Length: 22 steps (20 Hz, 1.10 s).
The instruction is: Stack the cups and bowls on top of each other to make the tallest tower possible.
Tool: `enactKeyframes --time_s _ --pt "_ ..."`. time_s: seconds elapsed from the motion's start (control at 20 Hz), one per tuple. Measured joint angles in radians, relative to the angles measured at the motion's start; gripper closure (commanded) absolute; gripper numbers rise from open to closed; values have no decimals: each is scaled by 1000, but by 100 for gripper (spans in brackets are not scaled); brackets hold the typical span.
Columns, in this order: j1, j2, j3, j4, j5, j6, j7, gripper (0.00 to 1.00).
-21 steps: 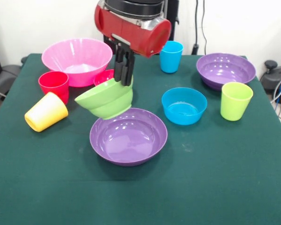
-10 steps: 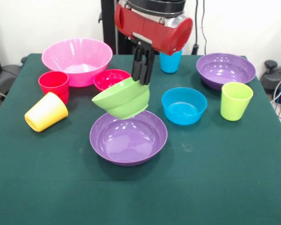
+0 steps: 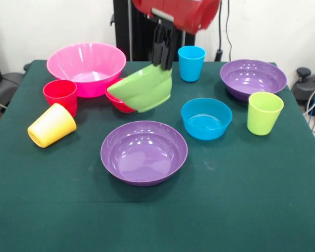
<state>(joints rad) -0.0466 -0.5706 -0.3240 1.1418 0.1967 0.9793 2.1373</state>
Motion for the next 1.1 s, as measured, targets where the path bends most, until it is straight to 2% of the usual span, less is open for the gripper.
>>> enactKeyframes --time_s 0.3,1.1 --pt "-2 -56 0 12 2 94 0 100" --pt "-12 -182 -1 13 25 259 0 100"
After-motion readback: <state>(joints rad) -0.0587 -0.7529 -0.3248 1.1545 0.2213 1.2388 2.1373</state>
